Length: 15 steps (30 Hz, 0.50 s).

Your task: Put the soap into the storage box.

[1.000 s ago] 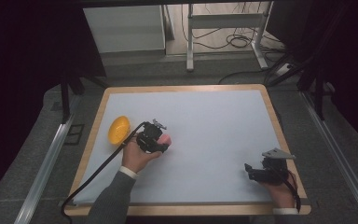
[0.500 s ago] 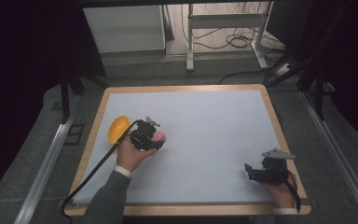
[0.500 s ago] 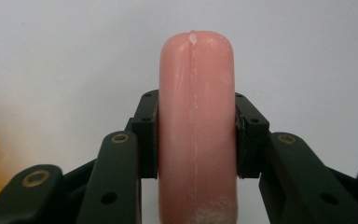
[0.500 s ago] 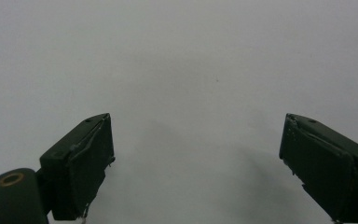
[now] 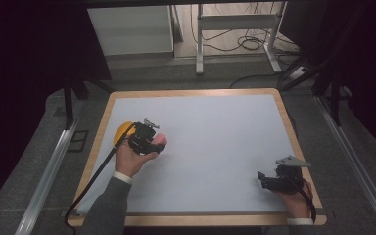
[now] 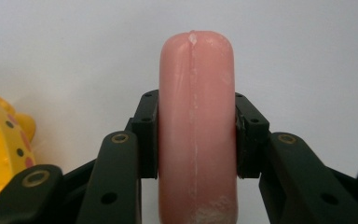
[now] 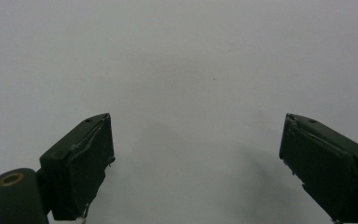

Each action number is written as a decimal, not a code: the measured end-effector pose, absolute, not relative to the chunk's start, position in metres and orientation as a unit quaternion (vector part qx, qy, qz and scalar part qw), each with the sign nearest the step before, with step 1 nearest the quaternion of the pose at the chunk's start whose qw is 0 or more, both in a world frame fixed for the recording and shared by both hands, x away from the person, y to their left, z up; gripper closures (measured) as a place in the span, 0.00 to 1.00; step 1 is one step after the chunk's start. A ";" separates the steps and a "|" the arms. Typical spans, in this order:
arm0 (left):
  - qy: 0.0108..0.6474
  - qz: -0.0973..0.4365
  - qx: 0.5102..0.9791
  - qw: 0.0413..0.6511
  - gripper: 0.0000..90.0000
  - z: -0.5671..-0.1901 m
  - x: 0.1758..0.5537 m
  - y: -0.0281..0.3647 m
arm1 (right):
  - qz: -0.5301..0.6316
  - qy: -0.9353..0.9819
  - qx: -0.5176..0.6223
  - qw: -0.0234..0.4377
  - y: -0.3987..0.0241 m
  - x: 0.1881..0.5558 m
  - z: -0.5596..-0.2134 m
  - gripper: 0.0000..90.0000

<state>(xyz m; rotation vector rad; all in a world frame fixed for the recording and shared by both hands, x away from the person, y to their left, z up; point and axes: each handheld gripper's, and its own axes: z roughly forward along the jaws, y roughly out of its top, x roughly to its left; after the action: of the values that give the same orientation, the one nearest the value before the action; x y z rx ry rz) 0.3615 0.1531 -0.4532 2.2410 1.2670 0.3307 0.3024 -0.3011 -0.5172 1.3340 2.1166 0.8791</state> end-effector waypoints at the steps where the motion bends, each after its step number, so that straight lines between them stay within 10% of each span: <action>1: 0.472 0.122 0.830 0.270 0.67 -0.453 0.362 0.155 | 0.322 0.774 0.488 0.242 -0.301 0.302 -0.517 0.11; 15: 0.491 0.132 0.816 0.274 0.67 -0.447 0.365 0.175 | 0.324 0.773 0.488 0.244 -0.301 0.302 -0.516 0.11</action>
<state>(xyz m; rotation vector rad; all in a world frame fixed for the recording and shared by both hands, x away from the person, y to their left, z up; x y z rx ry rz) 0.3651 0.1755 -0.4472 2.1960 1.3209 0.3542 0.3019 -0.3009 -0.5161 1.3323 2.1113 0.8837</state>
